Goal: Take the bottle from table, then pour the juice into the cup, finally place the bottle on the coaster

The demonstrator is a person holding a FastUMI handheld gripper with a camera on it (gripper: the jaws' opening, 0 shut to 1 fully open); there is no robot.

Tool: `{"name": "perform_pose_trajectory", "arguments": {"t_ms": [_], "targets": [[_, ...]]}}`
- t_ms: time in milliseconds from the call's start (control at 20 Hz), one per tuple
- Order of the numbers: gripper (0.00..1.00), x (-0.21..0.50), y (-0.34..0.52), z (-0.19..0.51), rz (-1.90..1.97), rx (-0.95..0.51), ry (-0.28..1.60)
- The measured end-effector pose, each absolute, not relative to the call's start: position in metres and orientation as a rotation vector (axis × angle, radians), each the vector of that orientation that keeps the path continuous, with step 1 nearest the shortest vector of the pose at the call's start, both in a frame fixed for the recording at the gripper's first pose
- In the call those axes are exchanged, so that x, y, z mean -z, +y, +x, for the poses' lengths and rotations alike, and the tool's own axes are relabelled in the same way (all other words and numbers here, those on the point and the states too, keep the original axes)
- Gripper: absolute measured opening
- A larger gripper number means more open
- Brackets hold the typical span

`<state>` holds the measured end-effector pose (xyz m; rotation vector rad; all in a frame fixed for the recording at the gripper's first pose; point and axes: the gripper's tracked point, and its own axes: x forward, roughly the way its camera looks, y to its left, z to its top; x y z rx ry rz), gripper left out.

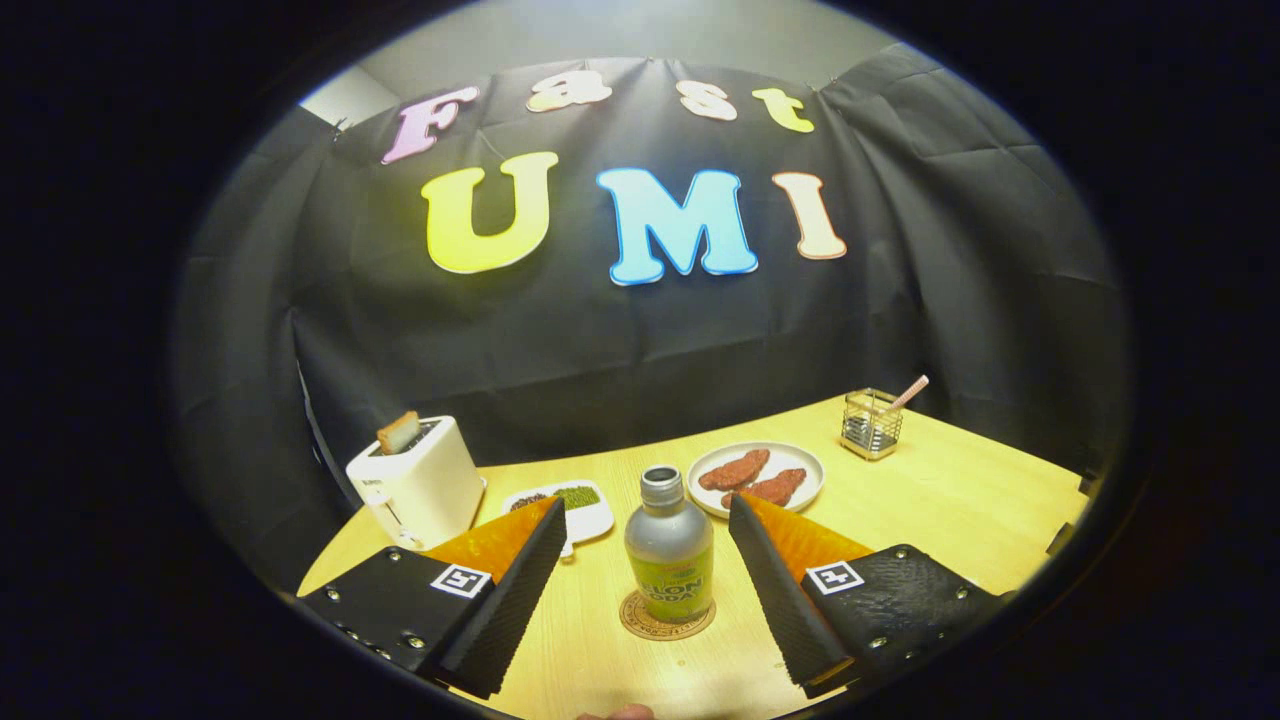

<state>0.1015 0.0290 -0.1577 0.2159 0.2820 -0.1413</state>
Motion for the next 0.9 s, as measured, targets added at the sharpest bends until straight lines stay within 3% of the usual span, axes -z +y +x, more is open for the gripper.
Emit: {"name": "perform_pose_trajectory", "arguments": {"t_ms": [900], "targets": [[0.99,0.041,0.024,0.032,0.164,-0.059,0.09]]}}
